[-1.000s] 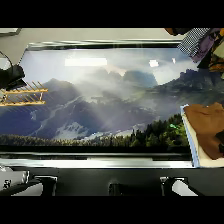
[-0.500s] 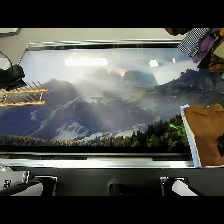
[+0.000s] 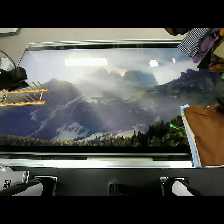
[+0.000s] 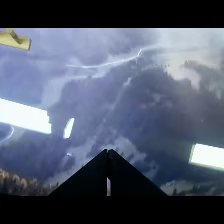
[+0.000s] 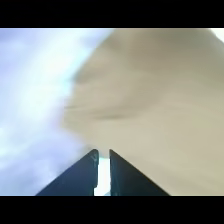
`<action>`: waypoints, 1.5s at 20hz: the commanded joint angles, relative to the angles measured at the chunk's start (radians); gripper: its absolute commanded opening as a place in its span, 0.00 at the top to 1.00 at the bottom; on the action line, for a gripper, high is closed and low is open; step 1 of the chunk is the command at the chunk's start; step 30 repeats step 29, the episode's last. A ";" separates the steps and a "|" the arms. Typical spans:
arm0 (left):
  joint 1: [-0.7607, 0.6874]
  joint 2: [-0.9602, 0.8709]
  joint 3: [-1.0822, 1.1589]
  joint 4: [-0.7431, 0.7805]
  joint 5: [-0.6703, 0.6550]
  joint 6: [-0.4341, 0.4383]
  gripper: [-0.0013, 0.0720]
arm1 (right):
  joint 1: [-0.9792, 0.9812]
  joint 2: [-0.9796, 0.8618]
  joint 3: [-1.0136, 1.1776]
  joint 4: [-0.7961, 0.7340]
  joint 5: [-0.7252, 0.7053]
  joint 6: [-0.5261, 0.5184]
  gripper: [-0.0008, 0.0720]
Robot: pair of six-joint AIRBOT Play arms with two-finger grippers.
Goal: Fold the clothes and pants, and hang the long-sleeved shirts on hangers.
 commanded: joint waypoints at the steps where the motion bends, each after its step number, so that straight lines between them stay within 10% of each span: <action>1: -0.053 0.053 -0.132 0.000 0.005 0.081 0.96 | 0.244 0.002 0.048 0.154 0.015 -0.171 0.95; 9: -0.073 0.236 -0.444 0.000 0.112 0.110 0.96 | 0.647 0.002 0.048 0.079 0.167 -0.196 0.95; 30: -0.073 0.228 -0.444 0.000 0.113 0.107 0.96 | 0.653 0.002 0.048 0.078 0.174 -0.196 0.95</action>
